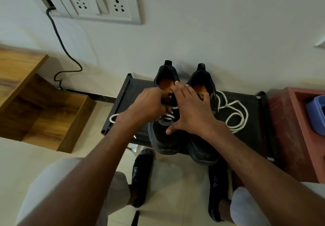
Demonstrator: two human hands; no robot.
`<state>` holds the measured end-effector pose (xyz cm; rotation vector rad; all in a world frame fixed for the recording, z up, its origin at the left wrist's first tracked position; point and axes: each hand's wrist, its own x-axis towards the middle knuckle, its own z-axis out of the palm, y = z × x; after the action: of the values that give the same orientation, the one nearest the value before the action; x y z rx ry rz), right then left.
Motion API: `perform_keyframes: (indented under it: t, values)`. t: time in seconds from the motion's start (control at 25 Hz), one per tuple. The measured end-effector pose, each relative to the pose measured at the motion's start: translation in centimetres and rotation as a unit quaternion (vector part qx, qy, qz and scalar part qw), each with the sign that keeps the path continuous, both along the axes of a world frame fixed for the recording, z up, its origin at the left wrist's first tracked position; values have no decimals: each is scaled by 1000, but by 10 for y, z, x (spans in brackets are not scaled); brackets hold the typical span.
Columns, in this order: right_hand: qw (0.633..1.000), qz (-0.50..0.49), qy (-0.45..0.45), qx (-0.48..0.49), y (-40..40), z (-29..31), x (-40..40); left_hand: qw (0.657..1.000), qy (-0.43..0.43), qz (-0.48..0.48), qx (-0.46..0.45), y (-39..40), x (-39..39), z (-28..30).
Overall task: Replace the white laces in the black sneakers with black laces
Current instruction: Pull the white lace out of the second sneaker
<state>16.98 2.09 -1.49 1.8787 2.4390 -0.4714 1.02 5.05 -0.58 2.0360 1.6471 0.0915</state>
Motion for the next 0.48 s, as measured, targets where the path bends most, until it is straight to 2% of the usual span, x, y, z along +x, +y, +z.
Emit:
perform_keyframes:
  t: [0.08, 0.2, 0.24, 0.28, 0.32, 0.36, 0.4, 0.44, 0.48]
  values:
    - [1000, 1, 3, 0, 0, 0, 0, 1000, 5, -12, 16, -1, 1, -4]
    - [1000, 1, 3, -1, 0, 1, 1, 999, 0, 22, 42, 1, 0, 1]
    - [1000, 1, 1, -3, -1, 2, 1, 998, -28, 41, 36, 3, -2, 7]
    - [1000, -1, 1, -3, 0, 2, 2, 991, -108, 74, 32, 5, -5, 16]
    - [1000, -2, 2, -3, 0, 2, 2, 963, -242, 117, 25, 8, -8, 26]
    - [1000, -3, 2, -5, 0, 3, 3, 897, -408, 168, 14, 10, -14, 36]
    - [1000, -2, 2, -8, 0, 3, 3, 804, -550, 223, -18, 13, -20, 42]
    - [1000, -1, 0, -9, 0, 3, 2, 729, -629, 266, -53, 14, -23, 45]
    - [1000, 0, -3, -10, 1, 3, 1, 704, -638, 304, -71, 13, -21, 44]
